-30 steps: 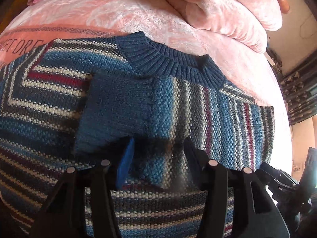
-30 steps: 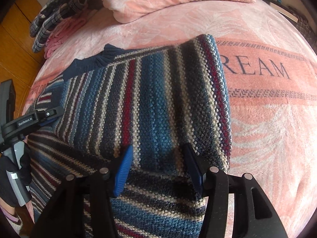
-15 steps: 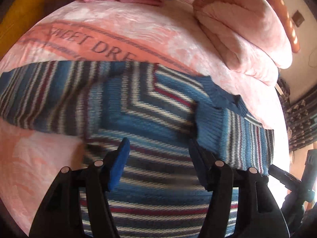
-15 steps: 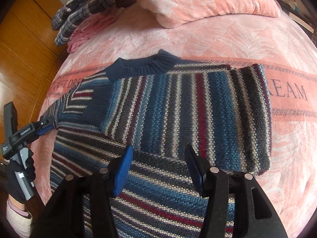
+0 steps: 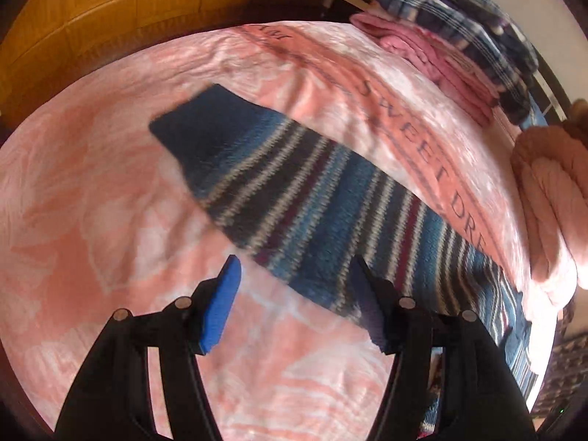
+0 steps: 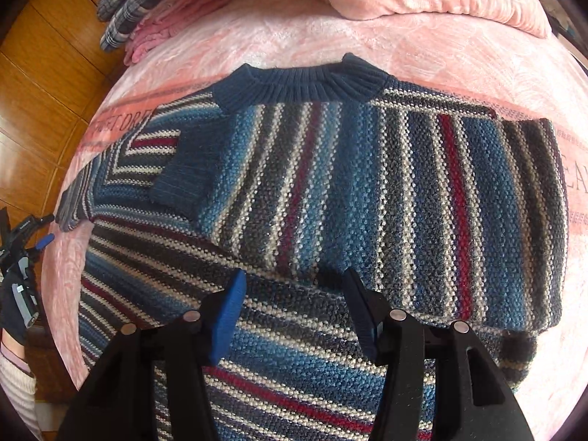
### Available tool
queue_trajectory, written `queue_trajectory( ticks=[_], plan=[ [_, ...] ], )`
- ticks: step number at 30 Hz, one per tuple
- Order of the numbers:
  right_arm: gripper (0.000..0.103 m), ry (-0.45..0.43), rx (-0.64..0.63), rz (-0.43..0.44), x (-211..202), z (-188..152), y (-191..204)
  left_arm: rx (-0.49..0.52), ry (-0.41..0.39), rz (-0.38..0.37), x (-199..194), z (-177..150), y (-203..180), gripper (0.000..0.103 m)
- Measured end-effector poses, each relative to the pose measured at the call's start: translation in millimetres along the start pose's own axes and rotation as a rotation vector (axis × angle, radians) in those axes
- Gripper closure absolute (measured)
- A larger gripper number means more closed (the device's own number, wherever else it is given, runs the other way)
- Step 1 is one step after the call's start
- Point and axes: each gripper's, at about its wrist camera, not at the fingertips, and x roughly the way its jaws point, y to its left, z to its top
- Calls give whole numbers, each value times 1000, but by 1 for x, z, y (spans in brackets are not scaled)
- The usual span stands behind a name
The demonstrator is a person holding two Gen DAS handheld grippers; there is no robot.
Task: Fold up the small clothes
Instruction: 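Move the left tool to the other sleeve cuff and grasp it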
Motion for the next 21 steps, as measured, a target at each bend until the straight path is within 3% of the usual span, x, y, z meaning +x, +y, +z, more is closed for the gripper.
queue_trajectory(
  ticks=[9,15,18,20,21],
  plan=[
    [47,-2,-2,-21,12,2,0,-233,32,-83,38,24,57,45],
    [47,-4,-13,-31,16,1,0,-282,-3,-133,47,36,64,45],
    [47,-5,-5,-29,17,2,0,-266,-3,-114,52,41,60,63],
    [47,-3,0,-28,16,2,0,-241,-1,-122,52,42,55,90],
    [47,-3,1,-27,16,2,0,-238,2,-138,52,43,52,91]
  ],
)
